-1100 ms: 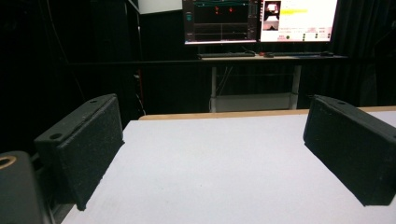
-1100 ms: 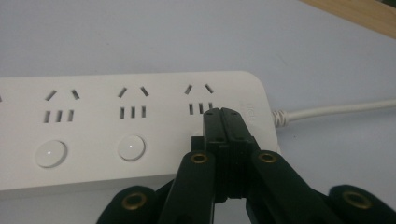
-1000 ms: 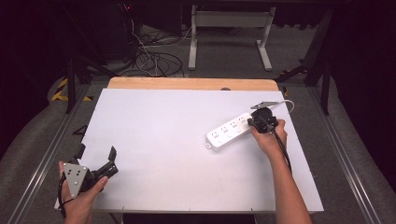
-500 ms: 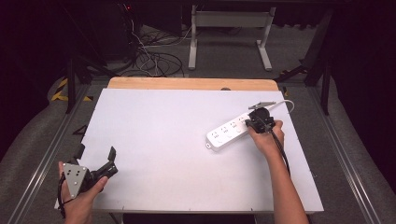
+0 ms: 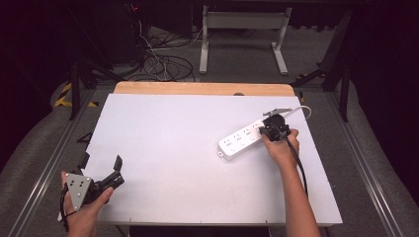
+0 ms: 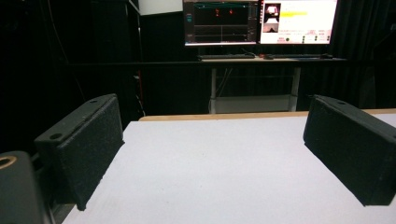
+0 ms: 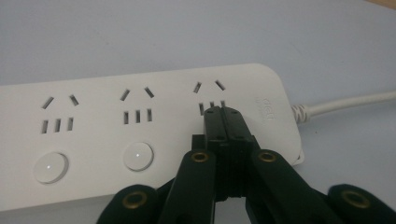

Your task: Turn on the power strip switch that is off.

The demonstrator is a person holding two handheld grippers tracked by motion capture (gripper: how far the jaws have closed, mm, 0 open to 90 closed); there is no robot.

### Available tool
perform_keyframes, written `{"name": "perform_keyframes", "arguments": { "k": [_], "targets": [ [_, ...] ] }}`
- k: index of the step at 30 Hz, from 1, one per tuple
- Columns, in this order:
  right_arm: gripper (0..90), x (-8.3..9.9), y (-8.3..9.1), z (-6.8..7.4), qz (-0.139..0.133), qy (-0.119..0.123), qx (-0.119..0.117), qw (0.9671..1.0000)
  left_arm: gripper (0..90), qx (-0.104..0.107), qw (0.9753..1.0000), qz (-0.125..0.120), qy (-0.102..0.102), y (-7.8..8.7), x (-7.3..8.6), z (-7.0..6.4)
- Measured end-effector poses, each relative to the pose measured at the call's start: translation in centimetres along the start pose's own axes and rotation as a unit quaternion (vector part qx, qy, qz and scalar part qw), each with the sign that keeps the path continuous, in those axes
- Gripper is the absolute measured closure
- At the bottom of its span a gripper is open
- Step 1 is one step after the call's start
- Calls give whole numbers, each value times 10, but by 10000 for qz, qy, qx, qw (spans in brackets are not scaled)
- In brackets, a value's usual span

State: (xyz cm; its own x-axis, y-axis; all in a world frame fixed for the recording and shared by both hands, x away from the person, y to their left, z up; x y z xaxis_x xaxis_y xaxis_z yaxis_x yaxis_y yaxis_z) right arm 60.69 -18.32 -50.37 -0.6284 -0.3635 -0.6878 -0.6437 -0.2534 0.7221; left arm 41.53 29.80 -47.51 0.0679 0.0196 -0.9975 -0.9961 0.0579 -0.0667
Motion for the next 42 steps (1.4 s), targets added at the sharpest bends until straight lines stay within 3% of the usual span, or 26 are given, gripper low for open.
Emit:
{"name": "perform_keyframes", "arguments": {
  "k": [22,28,34,38,39,42],
  "targets": [
    [900,1,0,-1,-133,-140,-41,9998,54,15,10000,30,49,-1,1,-2],
    [900,3,-1,-1,-432,-172,-64,9989,54,-15,10000,18,47,-1,0,0],
    [900,1,-1,2,-453,-1,25,9990,54,-24,9999,13,96,-1,1,1],
    [900,-1,3,4,-837,-29,-55,9965,54,-25,9999,20,102,-2,1,0],
    [900,-3,6,4,-1030,-73,-151,9945,54,-18,9999,36,99,-2,1,0],
    [900,-6,15,5,-1365,12,-152,9905,54,-23,10000,23,94,-1,1,0]
  ]
}}
Point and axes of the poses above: each handheld gripper's, and its own axes: y roughly backward along the jaws, x roughly out of its underside, z roughly to its left, the point moved 7 cm from there along -y, roughly forward along the jaws, and after that the axes turned 1 degree about -z, right-handed, at the moved point
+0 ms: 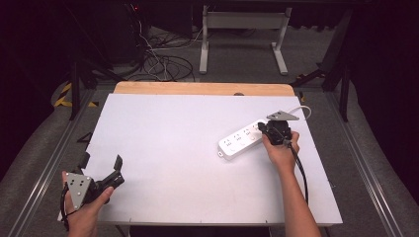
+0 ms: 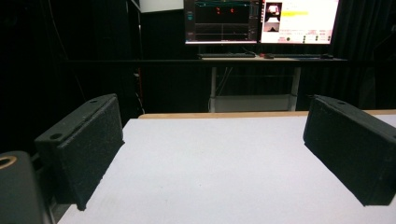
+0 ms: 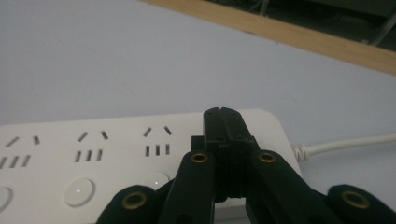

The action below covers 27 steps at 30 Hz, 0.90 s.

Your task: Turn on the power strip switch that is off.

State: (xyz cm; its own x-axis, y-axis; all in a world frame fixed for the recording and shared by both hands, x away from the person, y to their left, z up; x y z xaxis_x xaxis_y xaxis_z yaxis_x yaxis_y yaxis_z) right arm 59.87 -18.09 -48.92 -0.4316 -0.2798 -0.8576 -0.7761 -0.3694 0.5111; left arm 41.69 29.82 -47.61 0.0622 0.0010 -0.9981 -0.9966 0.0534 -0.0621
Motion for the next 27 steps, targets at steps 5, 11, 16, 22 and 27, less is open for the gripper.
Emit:
{"name": "perform_keyframes", "arguments": {
  "k": [5,11,16,22,27],
  "targets": [
    [900,-8,25,-1,-684,-88,-51,9976,54,-4,10000,-6,13,1,0,0],
    [881,0,66,-1,-1488,-95,-32,9888,54,3,10000,-2,23,1,0,0],
    [851,5,99,2,-1941,-238,-41,9807,54,12,10000,2,27,-1,0,-2],
    [682,10,125,9,-2328,-176,61,9724,54,52,10000,17,10,-2,0,-4],
    [533,10,127,8,-2509,-207,259,9674,54,77,10000,20,31,-3,0,-5]
  ]
}}
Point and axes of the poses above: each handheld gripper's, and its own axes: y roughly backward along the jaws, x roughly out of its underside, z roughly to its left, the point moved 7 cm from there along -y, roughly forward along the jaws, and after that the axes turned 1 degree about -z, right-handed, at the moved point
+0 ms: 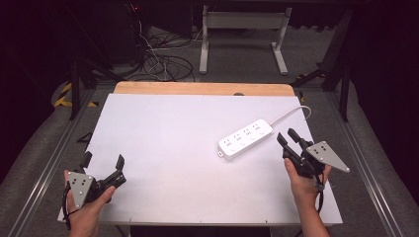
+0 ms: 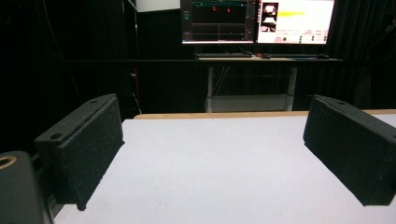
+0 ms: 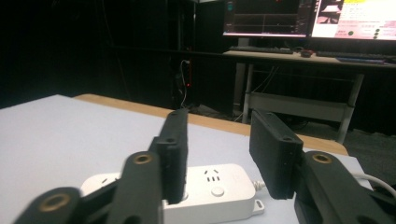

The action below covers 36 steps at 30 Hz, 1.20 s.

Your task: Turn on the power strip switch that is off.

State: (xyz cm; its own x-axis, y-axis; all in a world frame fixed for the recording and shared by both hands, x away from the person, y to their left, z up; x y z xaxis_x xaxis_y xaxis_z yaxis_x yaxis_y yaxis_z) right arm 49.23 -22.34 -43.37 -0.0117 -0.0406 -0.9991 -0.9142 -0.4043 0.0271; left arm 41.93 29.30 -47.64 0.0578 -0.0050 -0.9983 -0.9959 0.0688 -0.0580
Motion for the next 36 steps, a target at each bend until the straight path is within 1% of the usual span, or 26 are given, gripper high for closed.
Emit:
{"name": "perform_keyframes", "arguments": {
  "k": [1,2,4,6,8,10,11,12,14,16,17,21,23,25,26,30,33,35,36],
  "targets": [
    [507,0,-1,-1,-51,-30,67,10000,54,11,10000,9,-27,0,0,0],
    [501,0,-2,-1,-57,-39,73,9999,54,15,10000,18,-37,0,0,0],
    [445,2,-3,-1,-69,10,117,9999,54,17,10000,11,-28,0,0,0],
    [346,2,-5,-1,-124,37,193,9997,54,12,10000,12,-5,0,0,0],
    [215,3,-8,-3,-175,45,282,9994,54,-3,10000,10,-43,1,0,1],
    [81,7,-12,-6,-99,11,427,9990,54,-9,10000,14,-33,1,0,1],
    [51,10,-13,-8,-32,-27,518,9986,54,-10,10000,16,-21,1,0,1],
    [45,11,-13,-9,-47,-78,571,9983,54,-8,10000,15,-11,1,0,1],
    [36,10,-12,-11,-183,-218,574,9979,54,-9,10000,8,-22,0,0,1],
    [31,10,-11,-14,-201,-398,641,9969,54,17,10000,19,-13,0,0,0],
    [32,9,-10,-14,-194,-447,656,9967,54,22,10000,22,-18,0,0,0],
    [35,8,-8,-16,-213,-471,692,9963,54,54,10000,21,-7,-1,0,-2],
    [37,8,-9,-16,-174,-465,736,9961,54,40,10000,12,-8,-1,0,-2],
    [44,9,-10,-15,-107,-401,783,9961,54,33,10000,19,-7,-1,0,-1],
    [47,9,-10,-14,-117,-360,799,9961,54,30,10000,17,-8,-1,0,-1],
    [41,7,-11,-10,-145,-206,696,9973,54,23,10000,20,-20,0,0,0],
    [49,9,-12,-9,-117,-192,735,9970,53,29,10000,28,-23,0,0,-1],
    [49,10,-13,-9,-81,-178,706,9973,54,27,10000,25,-27,0,0,0],
    [50,10,-13,-10,-69,-176,713,9973,54,24,10000,24,5,1,0,-1]
  ]
}}
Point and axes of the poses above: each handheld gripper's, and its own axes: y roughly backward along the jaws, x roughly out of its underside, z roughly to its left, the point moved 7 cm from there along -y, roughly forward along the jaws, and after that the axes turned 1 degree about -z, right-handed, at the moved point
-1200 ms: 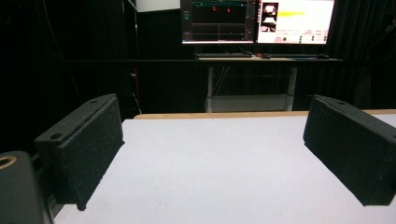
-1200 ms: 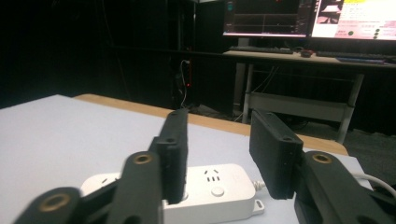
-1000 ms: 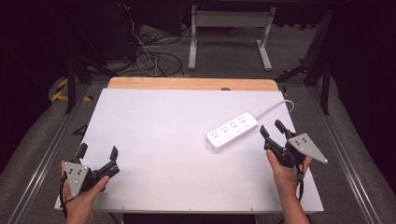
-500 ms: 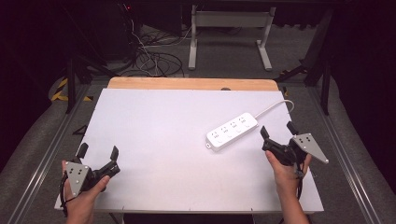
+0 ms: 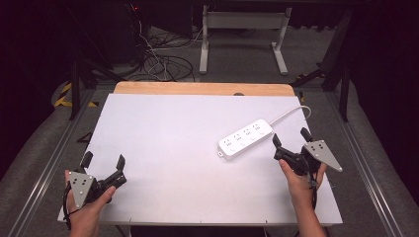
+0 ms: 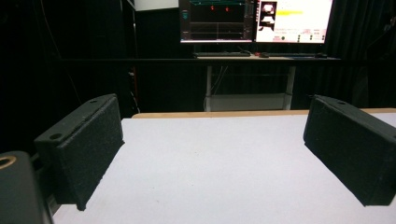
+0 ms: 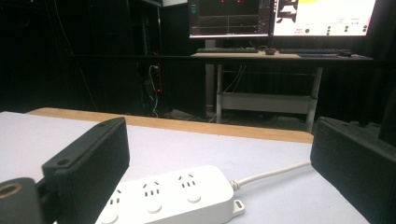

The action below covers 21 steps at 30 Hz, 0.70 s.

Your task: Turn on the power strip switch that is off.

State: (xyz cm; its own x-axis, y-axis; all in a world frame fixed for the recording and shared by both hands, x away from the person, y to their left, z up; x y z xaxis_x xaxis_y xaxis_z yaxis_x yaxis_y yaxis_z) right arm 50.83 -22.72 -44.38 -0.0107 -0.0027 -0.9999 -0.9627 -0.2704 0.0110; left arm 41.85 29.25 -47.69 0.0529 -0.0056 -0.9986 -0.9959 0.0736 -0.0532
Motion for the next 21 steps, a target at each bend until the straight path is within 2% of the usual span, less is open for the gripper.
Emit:
{"name": "perform_keyframes", "arguments": {
  "k": [21],
  "targets": [
    [82,4,-3,4,135,88,-121,9998,54,-13,10000,3,-20,1,0,1]
  ]
}}
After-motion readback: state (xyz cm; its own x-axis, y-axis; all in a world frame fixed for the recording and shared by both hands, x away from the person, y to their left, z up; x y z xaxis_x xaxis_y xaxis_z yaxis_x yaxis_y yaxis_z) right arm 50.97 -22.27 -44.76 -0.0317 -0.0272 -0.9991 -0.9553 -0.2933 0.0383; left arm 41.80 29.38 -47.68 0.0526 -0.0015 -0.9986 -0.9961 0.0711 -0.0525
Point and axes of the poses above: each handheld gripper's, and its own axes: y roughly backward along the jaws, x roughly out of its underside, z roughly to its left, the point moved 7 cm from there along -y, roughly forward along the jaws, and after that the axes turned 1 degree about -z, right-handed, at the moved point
